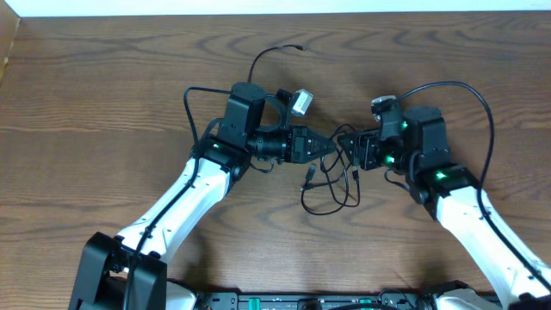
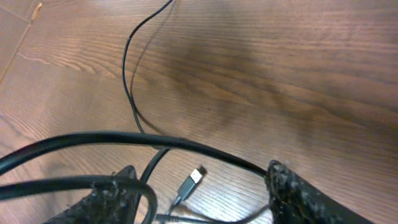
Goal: Untangle cables
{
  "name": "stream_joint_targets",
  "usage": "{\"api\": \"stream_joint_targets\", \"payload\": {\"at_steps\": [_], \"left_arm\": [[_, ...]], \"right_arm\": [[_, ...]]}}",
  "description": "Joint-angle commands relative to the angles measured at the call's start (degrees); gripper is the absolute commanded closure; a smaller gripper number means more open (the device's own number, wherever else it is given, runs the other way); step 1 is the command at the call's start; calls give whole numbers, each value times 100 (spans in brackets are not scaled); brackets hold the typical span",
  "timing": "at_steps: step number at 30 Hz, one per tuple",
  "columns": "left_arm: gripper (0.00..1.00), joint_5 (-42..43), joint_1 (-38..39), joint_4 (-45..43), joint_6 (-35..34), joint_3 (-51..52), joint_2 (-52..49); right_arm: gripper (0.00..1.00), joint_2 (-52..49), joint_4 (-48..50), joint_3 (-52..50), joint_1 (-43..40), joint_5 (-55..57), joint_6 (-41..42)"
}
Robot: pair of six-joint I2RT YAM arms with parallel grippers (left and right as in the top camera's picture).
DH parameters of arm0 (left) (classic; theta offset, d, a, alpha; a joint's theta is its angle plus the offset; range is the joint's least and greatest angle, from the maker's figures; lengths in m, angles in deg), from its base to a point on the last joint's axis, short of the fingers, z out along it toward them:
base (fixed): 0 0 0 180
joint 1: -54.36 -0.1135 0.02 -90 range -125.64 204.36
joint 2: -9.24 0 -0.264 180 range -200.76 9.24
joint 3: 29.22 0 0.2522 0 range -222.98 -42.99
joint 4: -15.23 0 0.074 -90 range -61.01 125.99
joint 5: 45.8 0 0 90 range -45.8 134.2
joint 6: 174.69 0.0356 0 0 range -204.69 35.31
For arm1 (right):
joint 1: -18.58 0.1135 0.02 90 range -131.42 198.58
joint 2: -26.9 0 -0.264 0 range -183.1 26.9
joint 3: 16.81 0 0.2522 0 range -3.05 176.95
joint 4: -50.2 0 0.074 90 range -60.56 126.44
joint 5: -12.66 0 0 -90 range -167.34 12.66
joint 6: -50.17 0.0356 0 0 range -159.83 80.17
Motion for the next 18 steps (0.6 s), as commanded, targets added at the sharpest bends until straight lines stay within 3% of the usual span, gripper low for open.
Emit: {"api": "stream_joint_targets", "payload": {"at_steps": [1,6,10,13,18], "left_arm": [[92,280,74,-15,-46,28,120],[92,269,131,-22,-20,28,120],[92,254,131,-105,-24,28,120],[92,249,131,-103,-24,28,120],[92,120,129,-103,-20,28,120]], "right_arm": [[39,-201,192,111,140,-46,179],[47,-341,428,111,369,-81,306],[74,-339,516,111,428,-76,466],[99,-339,522,111,428,-76,634],[99,-339,494,111,426,0,669]]}}
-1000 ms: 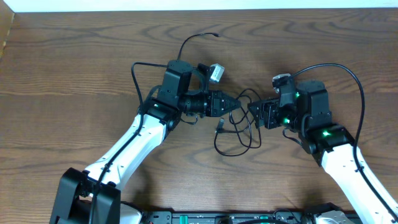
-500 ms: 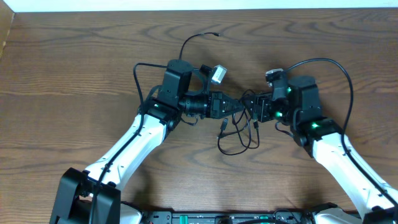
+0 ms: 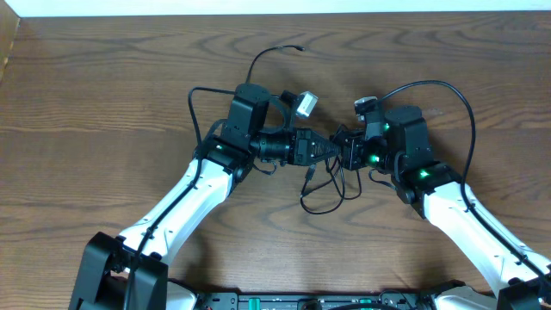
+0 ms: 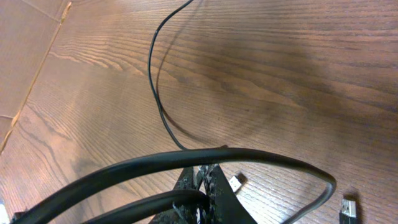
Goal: Untangle cables
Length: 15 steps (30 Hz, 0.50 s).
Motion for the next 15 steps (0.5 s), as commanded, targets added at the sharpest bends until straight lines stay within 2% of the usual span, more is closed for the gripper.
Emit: {"api": "stream_joint_targets", "payload": {"at_steps": [1,7,15], "left_arm": [[92,83,11,-37,-4,28,120],[92,85,2,-35,37,28,120],[92,-20,2,-55,127,28,120]], "right_arm": [[99,-7,-66,105,-17,249,122],[99,11,-1174,105,-238,1803,787],[99,11,-1941,105,-538,2391,802]]}}
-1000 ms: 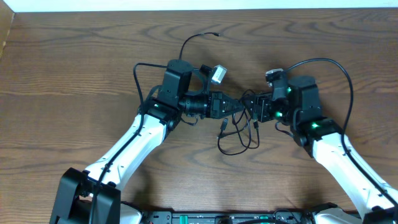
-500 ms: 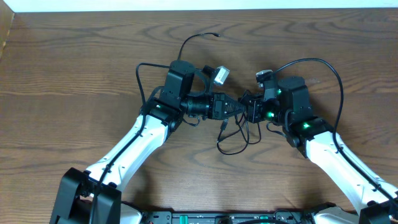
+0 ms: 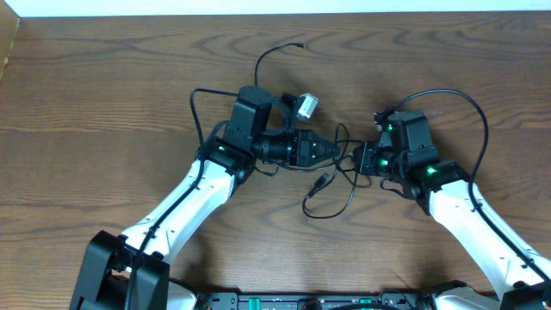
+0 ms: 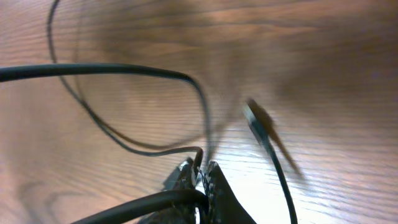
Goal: Untangle cables
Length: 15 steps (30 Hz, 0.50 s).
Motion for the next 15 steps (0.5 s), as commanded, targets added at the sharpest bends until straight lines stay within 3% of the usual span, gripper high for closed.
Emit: {"api": "stream_joint_targets", "payload": {"at_steps": [1,15], "left_arm": [[92,286,-50,-85,118,-22,131],[92,286,-50,-83,164,-22,131]], "right_arm": [[99,-55,-251,-46,-315,1187,173],[99,-55,-498,-46,-542,1309,170]]}}
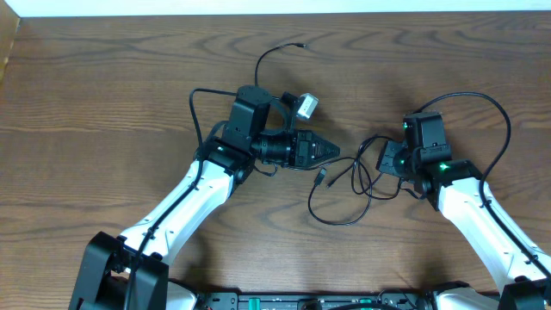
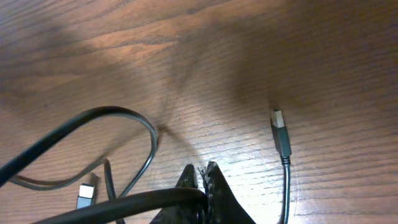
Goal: Untangle cables
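Note:
Black cables lie in loose loops (image 1: 344, 194) on the wooden table between my two grippers. One USB plug (image 1: 320, 179) points toward the left gripper; in the right wrist view a dark plug (image 2: 280, 134) and a silver-tipped plug (image 2: 84, 196) rest on the wood. My right gripper (image 1: 385, 160) is shut on a thick black cable (image 2: 124, 205), pinched just behind the fingertips (image 2: 213, 180). The left gripper (image 1: 334, 153) points right with its fingers together in a point, just left of the loops. The overhead view does not show whether it pinches a strand.
A thin black cable (image 1: 269, 53) curves away toward the table's far edge behind the left arm. Each arm carries its own black lead arching off the wrist (image 1: 486, 102). Bare wood (image 1: 103, 103) stretches to the left and the far right.
My right gripper has moved to the right with the thick cable still pinched. The loops now lie wider and further right, away from the left gripper, which stayed put.
First the right gripper stood open around the tangle, facing the left gripper. Then it was shut on a thick cable right next to the left fingertips. After that it was further right each time, and the bundle has spread into loose loops.

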{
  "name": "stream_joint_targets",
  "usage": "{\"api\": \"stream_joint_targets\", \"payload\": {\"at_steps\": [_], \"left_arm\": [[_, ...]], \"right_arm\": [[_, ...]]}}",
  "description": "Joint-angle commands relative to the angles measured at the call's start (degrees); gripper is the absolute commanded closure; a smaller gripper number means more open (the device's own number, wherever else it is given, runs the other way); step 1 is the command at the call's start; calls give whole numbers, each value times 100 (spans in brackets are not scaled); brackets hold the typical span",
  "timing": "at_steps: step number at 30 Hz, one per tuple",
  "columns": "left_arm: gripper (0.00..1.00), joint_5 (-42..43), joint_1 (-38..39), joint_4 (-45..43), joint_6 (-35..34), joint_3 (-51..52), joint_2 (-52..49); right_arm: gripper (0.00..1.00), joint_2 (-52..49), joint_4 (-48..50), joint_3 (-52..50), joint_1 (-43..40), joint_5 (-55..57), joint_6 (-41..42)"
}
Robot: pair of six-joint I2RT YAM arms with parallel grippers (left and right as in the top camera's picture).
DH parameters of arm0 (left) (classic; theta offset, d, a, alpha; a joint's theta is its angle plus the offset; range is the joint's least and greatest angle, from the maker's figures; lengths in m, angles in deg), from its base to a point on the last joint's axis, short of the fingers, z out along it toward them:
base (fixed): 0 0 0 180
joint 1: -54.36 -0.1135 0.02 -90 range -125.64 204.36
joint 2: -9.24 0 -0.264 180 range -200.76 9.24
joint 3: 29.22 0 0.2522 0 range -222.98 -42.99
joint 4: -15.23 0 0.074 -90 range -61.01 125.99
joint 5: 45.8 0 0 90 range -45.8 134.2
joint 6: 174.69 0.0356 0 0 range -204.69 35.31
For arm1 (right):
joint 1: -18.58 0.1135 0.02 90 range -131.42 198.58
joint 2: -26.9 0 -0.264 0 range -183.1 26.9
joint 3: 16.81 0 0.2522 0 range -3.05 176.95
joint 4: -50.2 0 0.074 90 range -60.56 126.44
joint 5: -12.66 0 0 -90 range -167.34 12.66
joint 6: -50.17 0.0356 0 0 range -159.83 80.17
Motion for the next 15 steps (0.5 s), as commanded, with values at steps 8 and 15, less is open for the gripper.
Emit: {"api": "stream_joint_targets", "payload": {"at_steps": [8,15], "left_arm": [[71,105,-28,291,372,-42,118],[59,103,87,866,925,-42,107]], "right_arm": [[99,74,133,-26,-28,44,79],[99,420,214,-26,-28,-68,79]]}}
